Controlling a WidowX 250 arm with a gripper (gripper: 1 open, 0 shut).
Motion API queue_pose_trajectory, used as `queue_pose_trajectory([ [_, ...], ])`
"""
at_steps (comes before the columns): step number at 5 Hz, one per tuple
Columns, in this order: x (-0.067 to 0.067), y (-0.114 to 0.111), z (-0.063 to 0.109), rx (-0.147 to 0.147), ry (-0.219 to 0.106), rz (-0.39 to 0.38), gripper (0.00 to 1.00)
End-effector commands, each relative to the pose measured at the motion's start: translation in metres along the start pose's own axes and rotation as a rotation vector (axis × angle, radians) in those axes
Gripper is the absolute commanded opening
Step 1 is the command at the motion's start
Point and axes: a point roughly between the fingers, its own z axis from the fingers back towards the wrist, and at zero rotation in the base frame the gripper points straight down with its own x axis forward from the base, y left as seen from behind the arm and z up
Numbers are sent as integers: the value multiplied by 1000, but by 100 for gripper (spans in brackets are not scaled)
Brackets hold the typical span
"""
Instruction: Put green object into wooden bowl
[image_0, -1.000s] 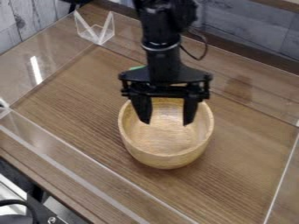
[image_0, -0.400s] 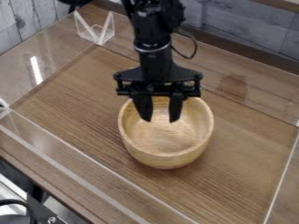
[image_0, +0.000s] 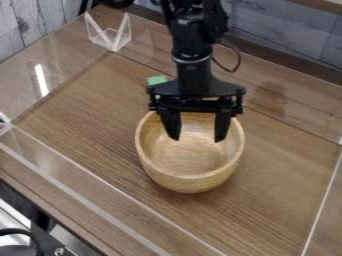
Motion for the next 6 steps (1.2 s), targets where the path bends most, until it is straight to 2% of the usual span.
queue_pose_trajectory([
  [1,15,-5,10,-23,-43,18,100],
  [3,25,6,-3,-16,-57,54,100],
  [4,40,19,5,-19,-70,45,100],
  [5,61,41,20,-36,-110,42,100],
  [6,75,66,23,-32,-145,65,100],
])
